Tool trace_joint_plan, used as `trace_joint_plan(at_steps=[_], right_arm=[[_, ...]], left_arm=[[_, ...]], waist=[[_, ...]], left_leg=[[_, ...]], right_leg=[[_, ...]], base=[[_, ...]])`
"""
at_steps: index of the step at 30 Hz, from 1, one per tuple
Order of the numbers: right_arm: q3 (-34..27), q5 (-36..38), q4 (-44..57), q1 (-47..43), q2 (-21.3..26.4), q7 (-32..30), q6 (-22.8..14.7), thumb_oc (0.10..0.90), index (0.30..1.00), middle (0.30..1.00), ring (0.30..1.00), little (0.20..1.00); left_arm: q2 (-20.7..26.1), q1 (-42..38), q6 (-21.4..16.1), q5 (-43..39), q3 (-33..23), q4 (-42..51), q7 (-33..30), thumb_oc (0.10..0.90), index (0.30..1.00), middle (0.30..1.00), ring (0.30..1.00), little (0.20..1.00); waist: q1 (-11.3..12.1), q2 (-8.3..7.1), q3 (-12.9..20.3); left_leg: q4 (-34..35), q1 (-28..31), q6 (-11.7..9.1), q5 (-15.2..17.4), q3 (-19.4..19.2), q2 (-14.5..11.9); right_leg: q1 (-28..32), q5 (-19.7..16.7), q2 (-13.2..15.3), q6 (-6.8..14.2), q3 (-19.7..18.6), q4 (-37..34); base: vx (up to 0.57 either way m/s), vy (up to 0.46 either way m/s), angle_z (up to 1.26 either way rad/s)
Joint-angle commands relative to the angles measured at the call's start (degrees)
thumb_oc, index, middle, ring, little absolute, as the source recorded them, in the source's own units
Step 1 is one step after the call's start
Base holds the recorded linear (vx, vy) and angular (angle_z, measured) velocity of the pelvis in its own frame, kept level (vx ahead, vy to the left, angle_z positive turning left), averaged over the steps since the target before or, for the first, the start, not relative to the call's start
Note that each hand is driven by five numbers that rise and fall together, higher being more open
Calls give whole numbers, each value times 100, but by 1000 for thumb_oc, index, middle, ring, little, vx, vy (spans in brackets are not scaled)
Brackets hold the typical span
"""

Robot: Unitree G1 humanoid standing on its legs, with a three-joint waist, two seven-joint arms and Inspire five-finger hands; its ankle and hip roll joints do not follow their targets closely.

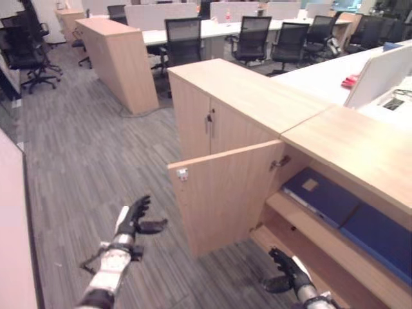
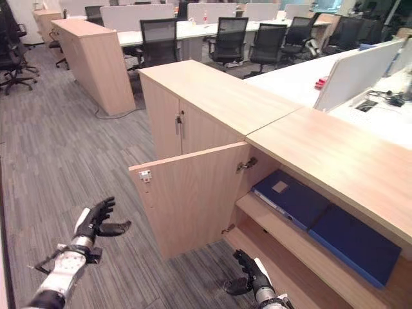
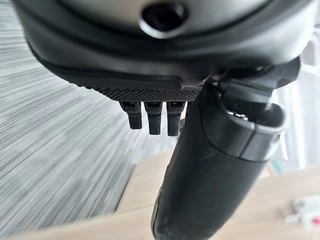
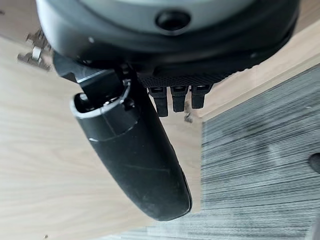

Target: Put the empty folder in the office cabinet

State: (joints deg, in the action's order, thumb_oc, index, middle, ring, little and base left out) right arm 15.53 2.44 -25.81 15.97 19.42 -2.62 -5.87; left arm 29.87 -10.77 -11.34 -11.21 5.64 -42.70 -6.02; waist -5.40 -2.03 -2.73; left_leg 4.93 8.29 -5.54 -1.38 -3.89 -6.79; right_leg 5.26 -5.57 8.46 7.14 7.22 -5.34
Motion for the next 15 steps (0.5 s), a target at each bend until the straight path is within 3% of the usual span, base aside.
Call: trace_joint_plan(at_steps=[1,7,15], right_arm=[[125,131,649,-363,245,67,-407,800,900,900,900,900],[152,141,598,-379,286,98,-367,800,900,900,900,900],[148,185,642,-338,340,166,-362,800,900,900,900,900]], left_arm=[[410,-1177,-484,-266,-27,-308,-153,800,900,900,900,900],[437,-2000,-471,-384,359,-478,-130,800,900,900,900,900],[392,-2523,-443,-358,633,-700,-89,800,900,900,900,900]], waist=[[-91,102,55],[-309,67,80],[-466,34,78]], left_leg=[[7,328,-11,571,-286,69],[7,361,-10,594,-476,50],[7,411,-18,624,-628,48]], right_leg=[[-26,393,325,514,96,390],[-120,332,311,567,-54,391],[-189,274,311,608,-175,379]], base=[[20,4,-21],[14,3,-15],[10,6,-10]])
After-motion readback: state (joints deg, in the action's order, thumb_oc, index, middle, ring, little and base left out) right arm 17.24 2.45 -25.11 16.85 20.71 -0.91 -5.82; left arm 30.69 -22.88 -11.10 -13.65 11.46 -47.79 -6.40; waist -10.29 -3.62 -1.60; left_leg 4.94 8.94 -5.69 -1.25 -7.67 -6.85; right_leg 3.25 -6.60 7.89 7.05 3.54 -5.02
